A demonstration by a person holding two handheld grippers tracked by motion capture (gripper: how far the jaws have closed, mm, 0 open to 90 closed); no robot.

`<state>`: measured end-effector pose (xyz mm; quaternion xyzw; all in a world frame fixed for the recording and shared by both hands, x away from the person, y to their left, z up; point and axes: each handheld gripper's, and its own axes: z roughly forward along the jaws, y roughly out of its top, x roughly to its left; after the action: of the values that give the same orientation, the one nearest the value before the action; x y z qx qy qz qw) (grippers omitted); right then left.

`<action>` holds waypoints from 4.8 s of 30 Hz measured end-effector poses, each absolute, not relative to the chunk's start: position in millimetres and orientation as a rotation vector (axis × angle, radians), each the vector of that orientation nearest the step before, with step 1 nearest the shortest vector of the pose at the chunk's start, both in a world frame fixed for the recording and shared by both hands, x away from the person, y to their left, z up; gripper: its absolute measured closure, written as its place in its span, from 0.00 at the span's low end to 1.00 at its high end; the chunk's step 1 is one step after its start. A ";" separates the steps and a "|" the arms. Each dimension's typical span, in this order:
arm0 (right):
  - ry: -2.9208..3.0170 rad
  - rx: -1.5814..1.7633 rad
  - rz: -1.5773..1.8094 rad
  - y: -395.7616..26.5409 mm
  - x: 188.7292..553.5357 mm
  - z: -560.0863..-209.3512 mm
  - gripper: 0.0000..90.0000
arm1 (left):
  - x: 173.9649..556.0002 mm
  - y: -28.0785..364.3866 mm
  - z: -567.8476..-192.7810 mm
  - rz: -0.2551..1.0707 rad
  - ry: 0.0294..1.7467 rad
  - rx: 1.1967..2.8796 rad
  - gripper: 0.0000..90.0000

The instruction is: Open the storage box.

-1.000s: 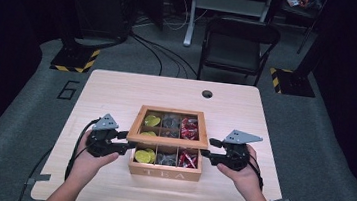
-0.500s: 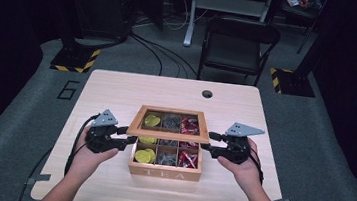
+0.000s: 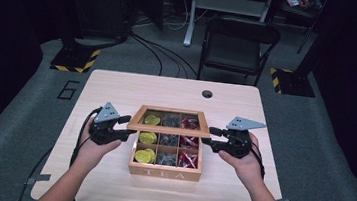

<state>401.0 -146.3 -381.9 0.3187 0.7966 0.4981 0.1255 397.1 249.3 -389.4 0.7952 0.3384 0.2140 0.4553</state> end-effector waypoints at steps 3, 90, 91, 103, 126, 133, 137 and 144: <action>2.315 0.931 1.454 -146.3 402.6 -379.3 0.56 | 399.0 248.6 -387.2 0.540 0.811 1.965 0.58; 2.172 1.012 1.450 -133.3 494.3 -379.9 0.58 | 490.8 240.0 -374.8 0.513 0.924 1.952 0.68; 2.170 1.009 1.442 -132.9 495.0 -381.3 0.58 | 490.9 239.8 -374.8 0.518 0.924 1.951 0.68; 2.176 1.038 1.368 -129.6 508.1 -397.3 0.60 | 498.8 239.4 -372.0 0.511 0.942 1.941 0.69; 2.164 1.081 1.335 -121.6 526.6 -414.5 0.66 | 509.6 240.4 -372.0 0.505 0.959 1.902 0.70; 2.172 1.069 1.319 -120.4 529.3 -413.8 0.68 | 512.0 240.7 -372.8 0.508 0.965 1.890 0.70; 2.176 1.048 1.314 -120.6 530.9 -413.6 0.69 | 513.1 240.2 -373.6 0.506 0.977 1.872 0.70; 2.177 1.039 1.313 -120.7 532.0 -413.6 0.70 | 513.9 242.3 -373.9 0.490 0.988 1.868 0.69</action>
<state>532.0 -120.7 -413.6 0.3711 0.7773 0.4686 0.1961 513.9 242.3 -373.9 0.7615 0.4027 0.1998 0.4670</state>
